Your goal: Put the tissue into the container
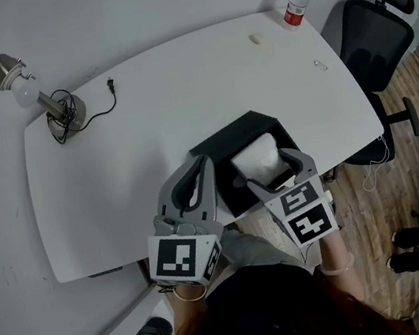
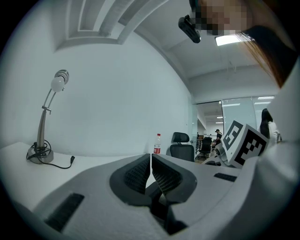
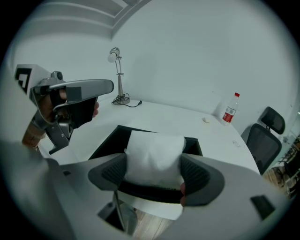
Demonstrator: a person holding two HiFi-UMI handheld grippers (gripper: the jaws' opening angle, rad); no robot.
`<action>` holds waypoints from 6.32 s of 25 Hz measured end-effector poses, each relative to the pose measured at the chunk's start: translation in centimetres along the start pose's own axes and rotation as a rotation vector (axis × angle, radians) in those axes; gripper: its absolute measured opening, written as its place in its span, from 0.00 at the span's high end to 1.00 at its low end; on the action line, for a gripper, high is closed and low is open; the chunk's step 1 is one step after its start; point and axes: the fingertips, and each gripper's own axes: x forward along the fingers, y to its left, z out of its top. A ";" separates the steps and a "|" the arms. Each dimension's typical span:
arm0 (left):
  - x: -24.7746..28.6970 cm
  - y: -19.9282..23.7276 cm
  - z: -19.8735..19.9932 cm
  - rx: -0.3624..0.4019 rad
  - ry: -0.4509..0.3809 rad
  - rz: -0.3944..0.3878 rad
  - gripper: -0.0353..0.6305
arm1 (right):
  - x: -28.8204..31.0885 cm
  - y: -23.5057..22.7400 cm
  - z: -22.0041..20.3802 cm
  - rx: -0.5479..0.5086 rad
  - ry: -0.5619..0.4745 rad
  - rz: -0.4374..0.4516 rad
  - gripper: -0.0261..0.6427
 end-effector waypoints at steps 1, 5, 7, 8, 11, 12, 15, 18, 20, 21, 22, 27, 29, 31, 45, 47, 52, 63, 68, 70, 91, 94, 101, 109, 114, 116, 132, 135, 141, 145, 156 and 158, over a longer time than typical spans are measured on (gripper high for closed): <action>0.1 0.1 -0.1 -0.001 0.001 0.000 0.90 | 0.2 0.0 -0.1 0.000 0.009 0.002 0.39; 0.4 0.4 -0.3 -0.006 0.007 0.001 0.90 | 0.8 0.1 -0.4 -0.013 0.044 0.008 0.39; 0.6 0.6 -0.3 -0.009 0.007 0.001 0.90 | 1.0 0.1 -0.5 -0.021 0.064 0.009 0.39; 0.6 0.8 -0.4 -0.011 0.007 0.001 0.90 | 1.2 0.1 -0.5 -0.023 0.074 0.010 0.39; 0.8 1.1 -0.5 -0.015 0.009 0.002 0.90 | 1.5 0.0 -0.8 -0.027 0.111 0.018 0.39; 0.9 1.1 -0.6 -0.017 0.009 0.002 0.90 | 1.6 0.0 -1.0 -0.030 0.125 0.021 0.39; 1.1 1.3 -0.7 -0.022 0.009 0.003 0.90 | 2.0 0.1 -1.3 -0.042 0.172 0.035 0.39; 1.3 1.6 -0.7 -0.026 0.009 0.002 0.90 | 2.4 0.1 -1.5 -0.083 0.214 0.045 0.39; 1.4 1.7 -0.8 -0.029 0.010 0.003 0.90 | 2.7 0.1 -1.6 -0.106 0.238 0.049 0.39; 1.4 1.8 -0.9 -0.030 0.011 0.004 0.90 | 2.8 0.2 -1.7 -0.111 0.247 0.052 0.39; 1.4 1.9 -0.9 -0.031 0.013 0.006 0.90 | 2.9 0.2 -1.8 -0.115 0.256 0.054 0.39; 1.5 2.1 -1.0 -0.036 0.014 0.008 0.90 | 3.1 0.2 -2.1 -0.125 0.294 0.055 0.39; 1.5 2.1 -1.0 -0.036 0.012 0.007 0.90 | 3.2 0.2 -2.2 -0.127 0.305 0.059 0.39; 1.4 2.1 -1.0 -0.036 0.012 0.007 0.90 | 3.3 0.3 -2.2 -0.127 0.310 0.065 0.39; 0.5 1.8 -0.4 -0.025 0.000 0.012 0.90 | 2.9 -0.1 -1.8 -0.111 0.290 0.067 0.39; 0.3 1.6 -0.4 -0.020 -0.001 0.012 0.90 | 2.6 -0.1 -1.6 -0.111 0.275 0.061 0.39; -0.3 1.4 -0.1 -0.010 -0.005 0.020 0.90 | 1.7 0.1 -1.3 -0.059 0.217 0.054 0.39; -2.5 -0.1 0.6 0.014 -0.023 0.040 0.90 | -0.7 0.2 -0.5 -0.055 0.093 0.011 0.39; -3.7 -0.8 1.2 0.024 -0.035 0.053 0.90 | -2.0 0.6 -0.2 -0.054 0.049 0.012 0.39; -4.1 -1.2 1.4 0.028 -0.041 0.058 0.90 | -2.5 0.8 -0.2 -0.060 0.036 0.012 0.39; -8.3 -7.2 2.3 0.062 -0.076 0.070 0.90 | -9.0 0.5 -1.6 -0.081 -0.126 -0.113 0.70; -9.3 -8.2 2.1 0.065 -0.076 0.073 0.90 | -10.3 0.8 -1.9 -0.071 -0.165 -0.123 0.72; -12.4 -10.5 1.8 0.077 -0.080 0.087 0.90 | -13.5 1.9 -2.9 -0.060 -0.249 -0.152 0.77; -15.8 -13.1 2.1 0.092 -0.097 0.098 0.90 | -17.0 3.7 -4.2 -0.085 -0.314 -0.173 0.79; -17.7 -14.8 2.4 0.096 -0.116 0.100 0.90 | -19.5 4.7 -4.6 -0.096 -0.363 -0.186 0.83; -18.4 -15.5 2.5 0.095 -0.125 0.102 0.90 | -20.4 5.3 -4.9 -0.103 -0.378 -0.189 0.83; -21.5 -19.3 2.9 0.092 -0.167 0.093 0.90 | -26.1 7.8 -5.8 -0.124 -0.514 -0.225 0.92; -21.4 -20.1 2.8 0.096 -0.168 0.090 0.90 | -26.8 7.7 -6.1 -0.110 -0.541 -0.216 0.93; -21.1 -21.6 3.1 0.112 -0.171 0.102 0.90 | -27.9 7.1 -6.8 -0.079 -0.576 -0.175 0.93; -21.1 -23.3 3.0 0.118 -0.160 0.123 0.90 | -29.3 6.5 -7.6 -0.049 -0.608 -0.138 0.93; -22.0 -28.6 3.4 0.134 -0.157 0.170 0.90 | -34.2 5.5 -9.7 -0.038 -0.705 -0.051 0.93; -22.2 -29.5 3.5 0.139 -0.161 0.180 0.90 | -35.1 5.5 -10.1 -0.047 -0.720 -0.042 0.93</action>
